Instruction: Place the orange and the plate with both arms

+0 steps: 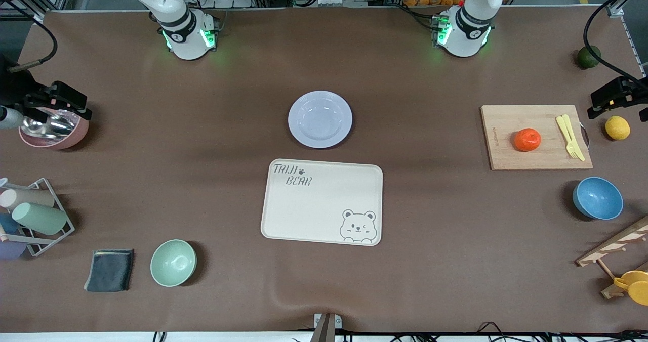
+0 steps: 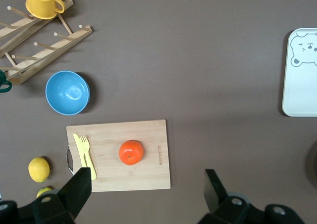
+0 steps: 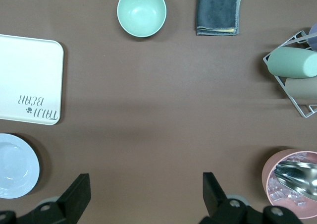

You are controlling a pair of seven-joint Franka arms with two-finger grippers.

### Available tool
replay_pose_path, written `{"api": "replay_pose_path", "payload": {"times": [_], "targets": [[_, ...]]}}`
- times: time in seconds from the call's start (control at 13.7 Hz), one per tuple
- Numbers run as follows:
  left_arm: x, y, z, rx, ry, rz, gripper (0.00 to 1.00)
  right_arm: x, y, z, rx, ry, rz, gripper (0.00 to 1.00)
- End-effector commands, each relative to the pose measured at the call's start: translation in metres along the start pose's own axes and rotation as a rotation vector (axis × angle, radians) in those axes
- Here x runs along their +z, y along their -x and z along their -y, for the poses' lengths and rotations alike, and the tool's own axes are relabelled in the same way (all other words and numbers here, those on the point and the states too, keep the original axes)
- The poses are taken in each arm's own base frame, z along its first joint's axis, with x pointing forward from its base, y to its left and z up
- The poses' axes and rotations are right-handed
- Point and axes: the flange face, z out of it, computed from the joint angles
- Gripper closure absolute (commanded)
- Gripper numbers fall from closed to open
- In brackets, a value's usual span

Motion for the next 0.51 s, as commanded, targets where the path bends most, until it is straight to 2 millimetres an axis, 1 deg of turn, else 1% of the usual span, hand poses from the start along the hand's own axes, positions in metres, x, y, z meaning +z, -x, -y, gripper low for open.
{"api": "replay_pose_path", "payload": {"times": [0.0,0.15,0.29,0.37,0.44], "targets": [[-0.004,0.002,0.001,0.004,-0.014,0.002,0.00,-0.001,-0.002,0.003,-0.008,0.018,0.007,0.00],[-0.003,0.002,-0.001,0.004,-0.015,0.004,0.00,-0.001,-0.002,0.005,-0.012,0.018,0.007,0.00],[0.008,0.004,0.003,-0.003,-0.002,0.038,0.00,0.006,-0.005,0.009,-0.018,0.016,0.023,0.00],[0.021,0.008,0.002,-0.014,0.001,0.082,0.00,0.009,-0.007,0.012,-0.022,0.016,0.028,0.00],[0.040,0.010,0.004,-0.040,-0.003,0.121,0.00,0.014,-0.009,0.012,-0.022,0.014,0.038,0.00]]}}
